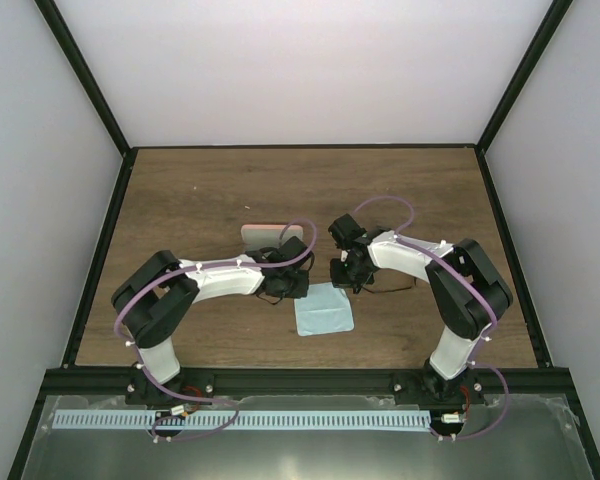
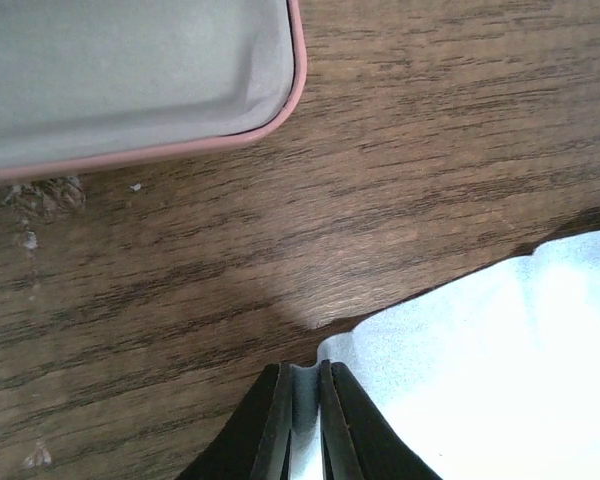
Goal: Organize the sunglasses
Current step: Fold the glasses cleaning cloth at the center of the board.
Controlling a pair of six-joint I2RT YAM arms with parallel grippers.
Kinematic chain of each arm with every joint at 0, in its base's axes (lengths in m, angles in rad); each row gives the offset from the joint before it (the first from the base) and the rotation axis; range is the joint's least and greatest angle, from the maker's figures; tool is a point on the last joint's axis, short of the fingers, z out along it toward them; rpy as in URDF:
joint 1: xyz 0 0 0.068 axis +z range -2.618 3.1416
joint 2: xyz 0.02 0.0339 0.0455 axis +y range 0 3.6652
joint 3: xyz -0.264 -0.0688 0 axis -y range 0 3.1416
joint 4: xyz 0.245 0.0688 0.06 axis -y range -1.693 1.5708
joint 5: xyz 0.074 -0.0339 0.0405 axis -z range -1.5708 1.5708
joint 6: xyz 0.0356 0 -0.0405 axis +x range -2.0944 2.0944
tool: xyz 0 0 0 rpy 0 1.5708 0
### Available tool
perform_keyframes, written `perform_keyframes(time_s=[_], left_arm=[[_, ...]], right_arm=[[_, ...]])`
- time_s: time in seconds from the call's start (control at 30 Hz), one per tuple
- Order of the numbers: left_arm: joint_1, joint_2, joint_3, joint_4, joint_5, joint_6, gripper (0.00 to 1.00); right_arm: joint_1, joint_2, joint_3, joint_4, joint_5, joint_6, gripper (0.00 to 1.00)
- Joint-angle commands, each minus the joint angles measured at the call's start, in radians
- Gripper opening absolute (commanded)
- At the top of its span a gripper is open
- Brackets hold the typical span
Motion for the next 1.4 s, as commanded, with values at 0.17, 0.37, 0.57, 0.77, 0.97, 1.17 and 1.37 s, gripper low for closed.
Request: perform_keyframes(time_s=[0.17,0.37,0.57,0.77,0.97,1.17,1.37], left_arm=[[0.0,0.029,-0.012,-0.059,-0.006,0.0,0.04],[0.0,0.016,0.034,-0.083,-0.018,0.026,0.04],[0.001,-0.004,0.054,-0.101,-0.019,0.04,0.04],[-0.001,-0.007,0.053,-0.109,-0.01,0.044,0.05],[-0.007,-0.063,0.055,-0.101,-0.011,0.057,0.05],[-0.007,-0.081,0.069,-0.117,-0.007,0.06,0.05],[-0.013,-0.088,0.059,-0.114,0.003,0.056,0.05]], right_arm=[[0.005,-0.035,-0.015,-0.023,-0.02,0.01,0.01],[0.013,-0.074,-0.015,-0.037,-0.018,0.013,0.01],[0.017,-0.094,-0.021,-0.037,-0.016,0.018,0.01],[0.016,-0.095,0.0,-0.046,-0.008,0.014,0.01],[0.016,-0.117,-0.001,-0.044,-0.013,0.006,0.01],[0.018,-0.136,0.0,-0.039,-0.025,-0.003,0.01],[0.034,-0.15,0.002,-0.047,-0.025,-0.008,0.01]])
